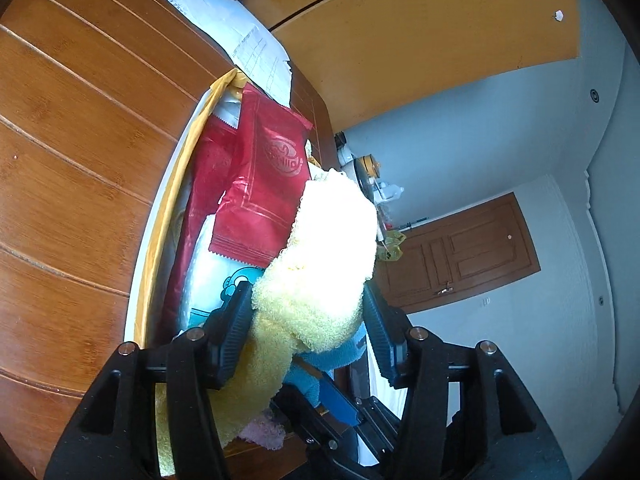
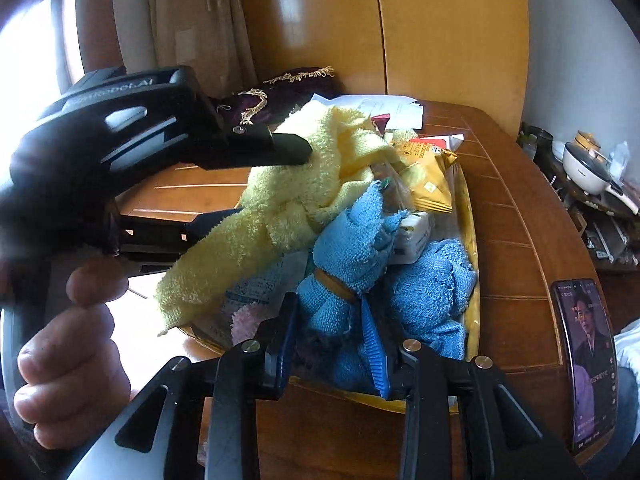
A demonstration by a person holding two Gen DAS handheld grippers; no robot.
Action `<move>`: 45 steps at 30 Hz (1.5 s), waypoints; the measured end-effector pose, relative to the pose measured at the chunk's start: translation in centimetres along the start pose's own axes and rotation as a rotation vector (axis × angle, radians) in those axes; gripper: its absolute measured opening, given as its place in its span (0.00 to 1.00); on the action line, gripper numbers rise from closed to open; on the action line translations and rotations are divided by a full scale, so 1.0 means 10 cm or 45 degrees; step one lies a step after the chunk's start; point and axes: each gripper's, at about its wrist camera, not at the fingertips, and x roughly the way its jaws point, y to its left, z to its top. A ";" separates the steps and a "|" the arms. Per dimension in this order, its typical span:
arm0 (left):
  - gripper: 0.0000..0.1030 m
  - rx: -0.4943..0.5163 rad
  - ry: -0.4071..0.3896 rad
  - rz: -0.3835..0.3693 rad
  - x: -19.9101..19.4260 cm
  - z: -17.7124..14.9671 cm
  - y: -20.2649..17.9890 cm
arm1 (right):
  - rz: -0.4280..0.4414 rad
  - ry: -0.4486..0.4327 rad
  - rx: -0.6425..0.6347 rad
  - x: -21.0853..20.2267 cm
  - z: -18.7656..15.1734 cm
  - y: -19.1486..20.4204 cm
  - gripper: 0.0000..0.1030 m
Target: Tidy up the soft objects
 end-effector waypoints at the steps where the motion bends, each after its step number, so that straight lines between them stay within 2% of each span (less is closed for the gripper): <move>1: 0.58 0.007 -0.015 -0.008 -0.03 0.01 0.00 | 0.009 -0.011 0.012 -0.02 0.00 -0.01 0.34; 3: 0.69 0.028 -0.072 -0.017 -0.15 0.03 -0.02 | 0.027 -0.032 0.032 -0.06 0.01 -0.02 0.36; 5: 0.71 0.088 -0.135 -0.032 -0.26 0.02 -0.06 | 0.033 -0.054 0.037 -0.09 0.02 -0.02 0.39; 8: 0.73 0.182 -0.202 -0.002 -0.36 -0.01 -0.12 | 0.024 -0.084 0.029 -0.14 0.02 0.00 0.44; 10: 0.74 0.235 -0.227 0.048 -0.39 -0.03 -0.14 | 0.030 -0.108 0.032 -0.17 0.03 0.02 0.47; 15: 0.74 0.360 -0.240 0.166 -0.41 -0.06 -0.15 | 0.101 -0.152 0.046 -0.27 0.04 0.07 0.69; 20: 0.78 0.500 -0.277 0.297 -0.55 -0.20 -0.16 | 0.115 -0.175 0.043 -0.31 0.04 0.14 0.77; 24: 0.80 0.551 -0.333 0.380 -0.69 -0.22 -0.15 | 0.229 -0.181 0.098 -0.31 0.02 0.21 0.86; 29: 0.82 0.593 -0.371 0.451 -0.74 -0.23 -0.17 | 0.172 -0.173 0.102 -0.27 0.03 0.26 0.87; 32: 0.82 0.620 -0.367 0.483 -0.71 -0.23 -0.19 | 0.168 -0.173 0.144 -0.27 0.03 0.21 0.88; 36: 0.82 0.690 -0.353 0.530 -0.67 -0.30 -0.25 | 0.107 -0.134 0.176 -0.22 0.04 0.13 0.88; 45: 0.82 0.741 -0.327 0.581 -0.60 -0.33 -0.29 | 0.107 -0.130 0.184 -0.20 0.02 0.09 0.88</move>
